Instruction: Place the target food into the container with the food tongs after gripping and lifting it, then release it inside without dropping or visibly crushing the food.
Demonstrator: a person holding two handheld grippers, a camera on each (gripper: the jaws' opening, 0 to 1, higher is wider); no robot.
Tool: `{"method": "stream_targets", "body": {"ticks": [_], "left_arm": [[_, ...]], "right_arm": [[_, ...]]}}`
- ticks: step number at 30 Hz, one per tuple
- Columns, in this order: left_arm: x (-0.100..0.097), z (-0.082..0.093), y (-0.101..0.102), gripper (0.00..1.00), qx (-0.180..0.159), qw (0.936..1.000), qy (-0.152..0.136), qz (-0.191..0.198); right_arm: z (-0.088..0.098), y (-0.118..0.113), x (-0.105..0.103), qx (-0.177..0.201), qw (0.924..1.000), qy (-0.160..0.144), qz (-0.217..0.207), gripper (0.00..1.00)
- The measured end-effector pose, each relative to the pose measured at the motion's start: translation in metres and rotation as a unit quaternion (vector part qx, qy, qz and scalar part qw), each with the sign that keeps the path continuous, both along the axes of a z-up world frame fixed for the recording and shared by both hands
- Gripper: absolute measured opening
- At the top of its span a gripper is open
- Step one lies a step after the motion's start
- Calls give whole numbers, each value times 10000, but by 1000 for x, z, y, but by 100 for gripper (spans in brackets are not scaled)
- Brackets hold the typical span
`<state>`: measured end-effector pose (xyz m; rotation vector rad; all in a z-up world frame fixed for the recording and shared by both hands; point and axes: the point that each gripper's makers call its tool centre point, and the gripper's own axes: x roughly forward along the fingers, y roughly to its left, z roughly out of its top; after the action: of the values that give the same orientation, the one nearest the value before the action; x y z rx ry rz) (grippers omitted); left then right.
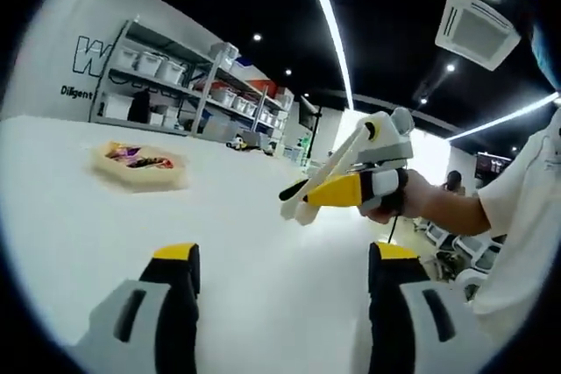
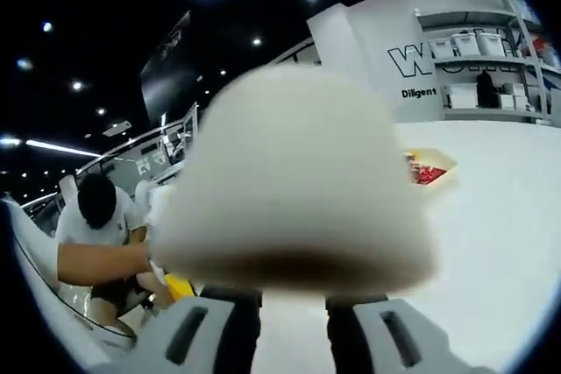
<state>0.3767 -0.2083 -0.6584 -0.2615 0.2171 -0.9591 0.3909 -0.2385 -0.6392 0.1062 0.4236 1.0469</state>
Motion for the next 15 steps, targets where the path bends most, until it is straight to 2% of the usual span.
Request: {"method": "stream_targets", "body": {"ticks": [4,6,7,9,10,15], "left_arm": [[-3,3,-6,69,-134,9997,94,-158],[-7,12,-10,64,-476,9983,159,-294],[-8,13,-10,61,-521,9979,187,-329],[-8,13,-11,57,-505,9979,178,-367],[-9,13,-12,55,-499,9979,160,-390],[-16,15,-17,44,-533,9966,186,-600]], "right_arm": [[0,2,-7,137,9998,88,123,23],[3,3,-12,257,9994,81,222,23],[4,3,-13,292,9992,91,248,23],[8,5,-16,539,9977,280,302,23],[7,3,-15,530,9977,324,272,23],[11,4,-20,646,9965,309,426,23]]}}
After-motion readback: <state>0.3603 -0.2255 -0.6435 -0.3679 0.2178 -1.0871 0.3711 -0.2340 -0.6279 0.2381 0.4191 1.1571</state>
